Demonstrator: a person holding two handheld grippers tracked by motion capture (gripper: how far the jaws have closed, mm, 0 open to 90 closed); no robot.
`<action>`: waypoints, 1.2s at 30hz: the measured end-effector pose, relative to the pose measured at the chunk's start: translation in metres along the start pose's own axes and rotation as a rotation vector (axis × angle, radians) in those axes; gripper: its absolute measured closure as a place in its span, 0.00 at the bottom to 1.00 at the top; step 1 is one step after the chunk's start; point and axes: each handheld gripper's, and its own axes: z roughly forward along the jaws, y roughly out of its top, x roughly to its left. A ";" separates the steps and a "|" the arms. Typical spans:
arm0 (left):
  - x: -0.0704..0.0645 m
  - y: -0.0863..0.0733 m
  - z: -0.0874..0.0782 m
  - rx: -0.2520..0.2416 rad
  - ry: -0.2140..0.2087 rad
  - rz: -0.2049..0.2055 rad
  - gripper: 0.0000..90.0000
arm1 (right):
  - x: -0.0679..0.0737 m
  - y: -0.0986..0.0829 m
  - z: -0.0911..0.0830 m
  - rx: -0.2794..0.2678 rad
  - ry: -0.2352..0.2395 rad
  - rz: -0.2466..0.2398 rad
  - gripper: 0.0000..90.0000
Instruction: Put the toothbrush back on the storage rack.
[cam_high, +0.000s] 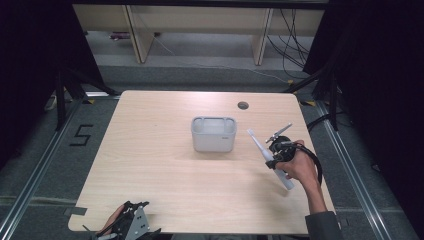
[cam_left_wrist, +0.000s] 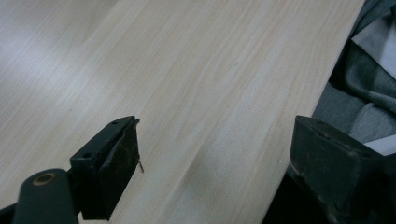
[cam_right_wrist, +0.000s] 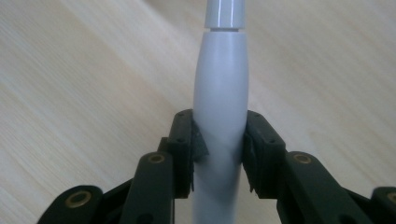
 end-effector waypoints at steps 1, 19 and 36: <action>0.001 0.000 0.000 0.005 -0.008 0.001 0.17 | -0.001 0.000 -0.004 -0.043 -0.006 0.007 0.75; 0.000 0.000 0.000 -0.005 0.003 -0.003 0.17 | 0.009 0.002 -0.018 -0.445 -0.026 0.055 0.75; 0.000 0.000 0.000 -0.004 0.010 -0.001 0.17 | 0.014 0.014 -0.018 -0.572 0.008 0.044 0.75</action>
